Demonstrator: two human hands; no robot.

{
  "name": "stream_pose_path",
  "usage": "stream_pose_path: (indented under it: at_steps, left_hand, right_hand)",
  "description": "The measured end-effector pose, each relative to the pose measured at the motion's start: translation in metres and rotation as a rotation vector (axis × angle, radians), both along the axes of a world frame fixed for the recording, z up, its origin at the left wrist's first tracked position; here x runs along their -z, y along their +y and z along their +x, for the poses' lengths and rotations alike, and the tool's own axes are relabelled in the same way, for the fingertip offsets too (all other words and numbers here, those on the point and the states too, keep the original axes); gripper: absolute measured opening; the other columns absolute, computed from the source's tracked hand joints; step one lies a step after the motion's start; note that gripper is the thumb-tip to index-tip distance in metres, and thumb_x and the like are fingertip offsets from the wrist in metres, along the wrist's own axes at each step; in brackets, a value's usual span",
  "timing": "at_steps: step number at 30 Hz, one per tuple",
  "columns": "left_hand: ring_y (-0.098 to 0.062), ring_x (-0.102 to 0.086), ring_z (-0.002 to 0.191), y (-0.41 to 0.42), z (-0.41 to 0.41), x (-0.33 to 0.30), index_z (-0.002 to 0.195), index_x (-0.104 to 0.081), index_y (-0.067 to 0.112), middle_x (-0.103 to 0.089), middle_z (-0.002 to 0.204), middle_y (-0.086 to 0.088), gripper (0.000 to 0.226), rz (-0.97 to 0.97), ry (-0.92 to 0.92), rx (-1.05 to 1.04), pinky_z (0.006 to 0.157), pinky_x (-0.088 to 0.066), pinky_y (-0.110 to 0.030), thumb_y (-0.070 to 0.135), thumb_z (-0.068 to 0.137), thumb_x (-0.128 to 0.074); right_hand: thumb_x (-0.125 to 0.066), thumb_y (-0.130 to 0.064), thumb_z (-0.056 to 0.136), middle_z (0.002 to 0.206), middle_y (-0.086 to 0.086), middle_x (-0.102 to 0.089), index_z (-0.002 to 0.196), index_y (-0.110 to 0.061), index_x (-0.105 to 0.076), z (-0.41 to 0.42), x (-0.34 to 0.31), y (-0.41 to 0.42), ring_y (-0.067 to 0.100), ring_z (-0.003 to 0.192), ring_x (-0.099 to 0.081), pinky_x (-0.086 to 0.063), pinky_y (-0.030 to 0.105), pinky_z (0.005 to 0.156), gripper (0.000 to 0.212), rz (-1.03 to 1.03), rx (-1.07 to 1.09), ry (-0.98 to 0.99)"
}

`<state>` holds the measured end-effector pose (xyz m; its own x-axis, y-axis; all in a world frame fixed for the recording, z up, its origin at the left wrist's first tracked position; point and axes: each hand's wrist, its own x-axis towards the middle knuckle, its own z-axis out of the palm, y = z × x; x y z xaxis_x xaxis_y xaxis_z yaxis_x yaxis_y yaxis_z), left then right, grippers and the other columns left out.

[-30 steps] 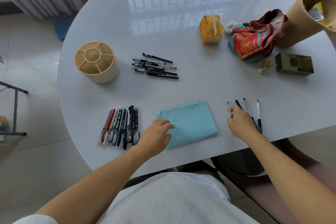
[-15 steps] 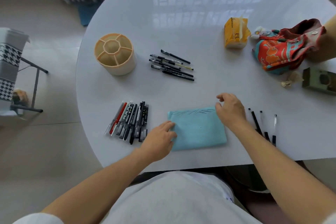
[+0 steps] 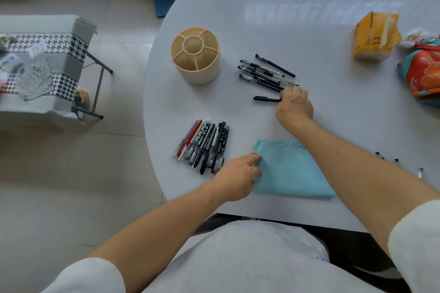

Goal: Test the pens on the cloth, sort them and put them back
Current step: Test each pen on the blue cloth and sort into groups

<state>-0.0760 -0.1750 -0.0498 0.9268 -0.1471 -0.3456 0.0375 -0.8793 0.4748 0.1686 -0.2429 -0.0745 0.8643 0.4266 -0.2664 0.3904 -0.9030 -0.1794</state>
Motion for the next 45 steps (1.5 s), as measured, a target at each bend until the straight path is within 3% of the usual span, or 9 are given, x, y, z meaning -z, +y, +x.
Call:
stream_pose_path:
  at_steps: [5, 9, 12, 16, 21, 28, 36, 39, 45]
  left_hand:
    - [-0.023, -0.035, 0.144, 0.000, 0.004, -0.004, 0.123, -0.068, 0.015, -0.049, 0.148, -0.008, 0.031, -0.097, 0.011, -0.079, 0.115, -0.035, -0.042, 0.012, 0.096, -0.053]
    - [-0.018, -0.050, 0.120, -0.002, 0.012, -0.013, 0.120, -0.065, 0.017, -0.063, 0.123, 0.000, 0.028, -0.173, -0.164, -0.345, 0.099, -0.045, -0.037, 0.009, 0.096, -0.053]
    - [-0.018, -0.054, 0.109, -0.006, 0.022, -0.019, 0.135, -0.046, 0.024, -0.054, 0.127, 0.003, 0.039, -0.244, -0.158, -0.444, 0.090, -0.049, -0.037, 0.018, 0.097, -0.054]
    - [-0.023, -0.058, 0.103, -0.011, 0.036, -0.022, 0.143, -0.040, 0.031, -0.047, 0.138, 0.003, 0.043, -0.212, -0.027, -0.238, 0.083, -0.050, -0.041, 0.023, 0.102, -0.048]
    - [-0.021, -0.055, 0.088, -0.018, 0.040, -0.019, 0.110, -0.059, 0.017, -0.060, 0.095, 0.003, 0.016, -0.192, 0.067, -0.017, 0.072, -0.041, -0.037, 0.025, 0.104, -0.047]
    - [-0.026, -0.059, 0.081, -0.015, 0.038, -0.023, 0.096, -0.066, 0.014, -0.066, 0.087, -0.003, 0.022, -0.133, 0.011, -0.061, 0.072, -0.046, -0.042, 0.029, 0.101, -0.051]
    - [-0.025, -0.061, 0.081, -0.003, 0.050, -0.022, 0.093, -0.069, 0.017, -0.066, 0.088, -0.002, 0.026, 0.025, -0.078, -0.158, 0.071, -0.048, -0.040, 0.033, 0.100, -0.051]
    - [-0.022, -0.060, 0.077, 0.018, 0.039, -0.013, 0.095, -0.073, 0.018, -0.065, 0.084, 0.000, 0.024, 0.034, -0.066, -0.222, 0.068, -0.049, -0.037, 0.034, 0.098, -0.055]
    - [-0.017, -0.061, 0.102, 0.015, 0.035, -0.003, 0.100, -0.074, 0.019, -0.070, 0.103, 0.005, 0.018, -0.079, -0.136, -0.088, 0.081, -0.053, -0.037, 0.032, 0.094, -0.062]
  right_hand:
    - [-0.054, -0.018, 0.096, 0.114, 0.010, -0.063, 0.108, -0.012, -0.064, -0.018, -0.010, -0.047, 0.032, 0.113, -0.051, -0.045, 0.041, 0.091, 0.016, 0.251, 0.063, 0.137]
    - [-0.067, -0.021, 0.092, 0.081, -0.002, -0.069, 0.095, -0.023, -0.066, -0.060, -0.034, -0.106, 0.019, 0.077, -0.064, -0.054, 0.036, 0.073, 0.004, 0.555, 0.296, 0.328]
    - [-0.076, -0.015, 0.086, 0.073, -0.002, -0.072, 0.085, -0.028, -0.072, -0.101, -0.048, -0.140, 0.013, 0.064, -0.064, -0.055, 0.030, 0.065, 0.014, 0.661, 0.405, 0.455]
    - [-0.080, -0.007, 0.082, 0.075, 0.002, -0.075, 0.083, -0.025, -0.077, -0.140, -0.059, -0.159, 0.016, 0.062, -0.069, -0.054, 0.020, 0.063, 0.018, 0.845, 0.514, 0.617]
    - [-0.077, -0.014, 0.081, 0.078, 0.008, -0.072, 0.089, -0.015, -0.079, -0.154, -0.056, -0.150, 0.022, 0.070, -0.068, -0.060, 0.030, 0.072, 0.009, 1.135, 0.771, 0.703]
    - [-0.066, -0.024, 0.095, 0.073, 0.009, -0.074, 0.079, -0.014, -0.078, -0.155, -0.049, -0.128, 0.017, 0.062, -0.065, -0.053, 0.029, 0.060, 0.022, 0.953, 0.565, 0.691]
    - [-0.065, -0.024, 0.096, 0.062, 0.002, -0.072, 0.079, -0.007, -0.071, -0.145, -0.039, -0.103, 0.009, 0.050, -0.060, -0.050, 0.022, 0.051, 0.025, 1.015, 0.967, 0.416]
    - [-0.067, -0.025, 0.093, 0.061, 0.000, -0.072, 0.077, -0.009, -0.071, -0.121, -0.036, -0.129, 0.010, 0.051, -0.060, -0.052, 0.029, 0.057, 0.023, 0.986, 1.048, 0.356]
    - [-0.067, -0.022, 0.093, 0.078, -0.005, -0.078, 0.085, -0.027, -0.076, -0.105, -0.030, -0.130, 0.013, 0.075, -0.075, -0.059, 0.036, 0.078, 0.013, 0.875, 0.697, 0.403]
